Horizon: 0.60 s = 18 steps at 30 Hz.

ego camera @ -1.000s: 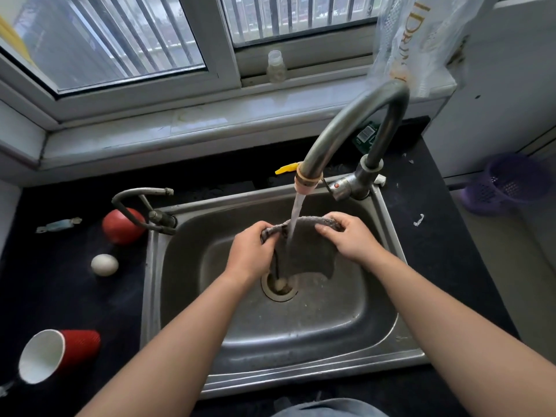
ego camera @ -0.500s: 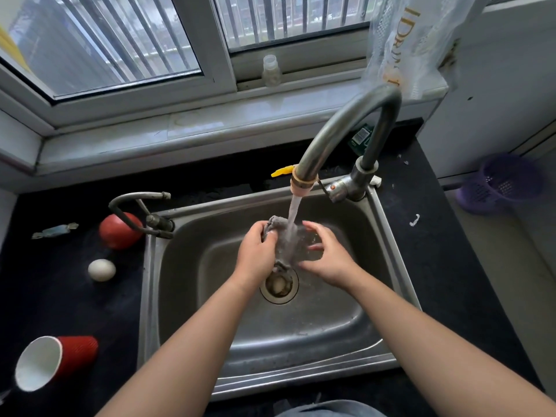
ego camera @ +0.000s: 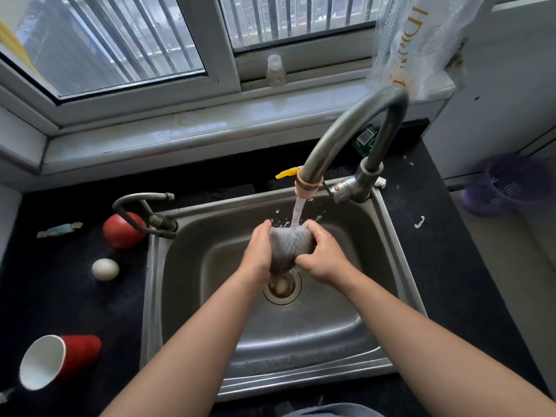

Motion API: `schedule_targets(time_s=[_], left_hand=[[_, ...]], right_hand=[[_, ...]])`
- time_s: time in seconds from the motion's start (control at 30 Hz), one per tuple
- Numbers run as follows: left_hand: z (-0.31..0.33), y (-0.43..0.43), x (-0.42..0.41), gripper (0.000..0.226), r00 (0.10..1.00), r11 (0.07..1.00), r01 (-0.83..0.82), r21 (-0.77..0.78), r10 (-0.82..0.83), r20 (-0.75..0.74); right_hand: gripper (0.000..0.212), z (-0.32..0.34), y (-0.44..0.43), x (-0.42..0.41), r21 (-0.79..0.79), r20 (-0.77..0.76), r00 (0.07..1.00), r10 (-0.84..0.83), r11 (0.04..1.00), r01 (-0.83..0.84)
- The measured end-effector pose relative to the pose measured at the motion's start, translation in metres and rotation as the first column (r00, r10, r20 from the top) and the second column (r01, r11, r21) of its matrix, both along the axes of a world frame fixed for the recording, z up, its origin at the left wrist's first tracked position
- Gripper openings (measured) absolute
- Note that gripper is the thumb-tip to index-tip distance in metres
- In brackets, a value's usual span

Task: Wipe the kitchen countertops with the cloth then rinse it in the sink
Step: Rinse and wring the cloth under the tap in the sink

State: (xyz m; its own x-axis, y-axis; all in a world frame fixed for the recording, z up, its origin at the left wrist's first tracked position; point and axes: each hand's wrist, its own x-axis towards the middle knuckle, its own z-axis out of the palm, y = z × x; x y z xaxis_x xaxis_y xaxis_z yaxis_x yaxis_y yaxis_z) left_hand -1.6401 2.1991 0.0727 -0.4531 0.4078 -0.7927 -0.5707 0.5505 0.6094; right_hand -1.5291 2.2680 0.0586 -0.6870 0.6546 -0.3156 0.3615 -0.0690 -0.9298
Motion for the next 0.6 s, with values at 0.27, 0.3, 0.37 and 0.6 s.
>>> schedule_targets(time_s=[0.27, 0.3, 0.37, 0.6], left_hand=[[-0.003, 0.016, 0.006, 0.027, 0.991, 0.998, -0.057, 0.018, 0.059, -0.122], [-0.003, 0.017, 0.007, 0.022, 0.988, 0.997, -0.069, 0.032, 0.073, -0.138], [0.000, 0.017, 0.008, 0.016, 0.979, 0.996, -0.082, 0.046, 0.089, -0.183], [0.003, 0.015, 0.009, 0.008, 0.957, 0.998, -0.057, 0.020, 0.060, -0.285]], right_hand=[[0.057, 0.000, 0.013, 0.006, -0.137, -0.086, 0.996, -0.034, 0.990, 0.022], [0.064, 0.001, 0.020, 0.007, -0.103, -0.068, 0.998, -0.017, 0.995, 0.009], [0.065, 0.003, 0.034, 0.003, -0.032, -0.031, 0.999, 0.028, 0.999, -0.029], [0.062, 0.006, 0.061, -0.020, 0.121, 0.165, 0.974, 0.156, 0.977, -0.177]])
